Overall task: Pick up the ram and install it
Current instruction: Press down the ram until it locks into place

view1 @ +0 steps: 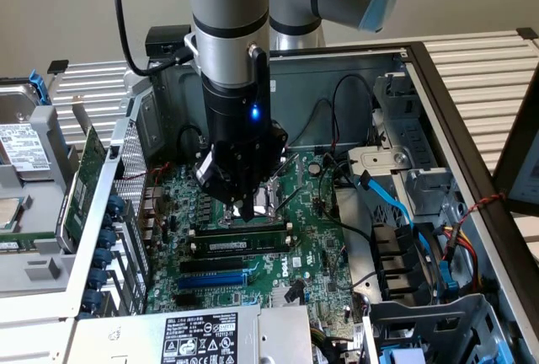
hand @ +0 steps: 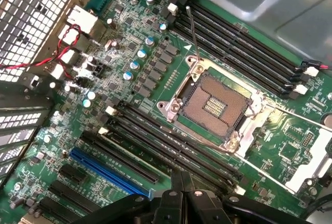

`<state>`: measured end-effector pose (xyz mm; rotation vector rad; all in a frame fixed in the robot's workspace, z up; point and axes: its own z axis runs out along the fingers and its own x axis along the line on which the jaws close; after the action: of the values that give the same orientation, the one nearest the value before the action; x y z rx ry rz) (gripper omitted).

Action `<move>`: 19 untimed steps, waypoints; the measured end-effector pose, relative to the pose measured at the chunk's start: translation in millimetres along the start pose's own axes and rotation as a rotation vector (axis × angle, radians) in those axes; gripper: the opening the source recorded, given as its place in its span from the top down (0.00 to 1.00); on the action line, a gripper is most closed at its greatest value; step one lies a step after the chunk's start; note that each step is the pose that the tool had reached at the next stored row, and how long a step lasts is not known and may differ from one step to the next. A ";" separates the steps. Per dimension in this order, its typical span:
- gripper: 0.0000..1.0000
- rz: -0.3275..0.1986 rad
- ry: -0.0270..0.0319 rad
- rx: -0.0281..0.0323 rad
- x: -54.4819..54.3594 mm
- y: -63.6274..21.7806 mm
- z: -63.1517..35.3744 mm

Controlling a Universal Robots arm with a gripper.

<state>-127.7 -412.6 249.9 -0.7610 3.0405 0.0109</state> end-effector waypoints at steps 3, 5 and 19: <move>0.89 0.035 0.0012 0.0024 0.0 0.0 0.0; 0.89 0.055 0.0026 0.0055 0.0 0.0 0.1; 0.89 0.204 0.0106 0.0225 0.0 0.0 0.1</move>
<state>-127.7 -412.7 249.8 -0.4479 3.1077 -0.0262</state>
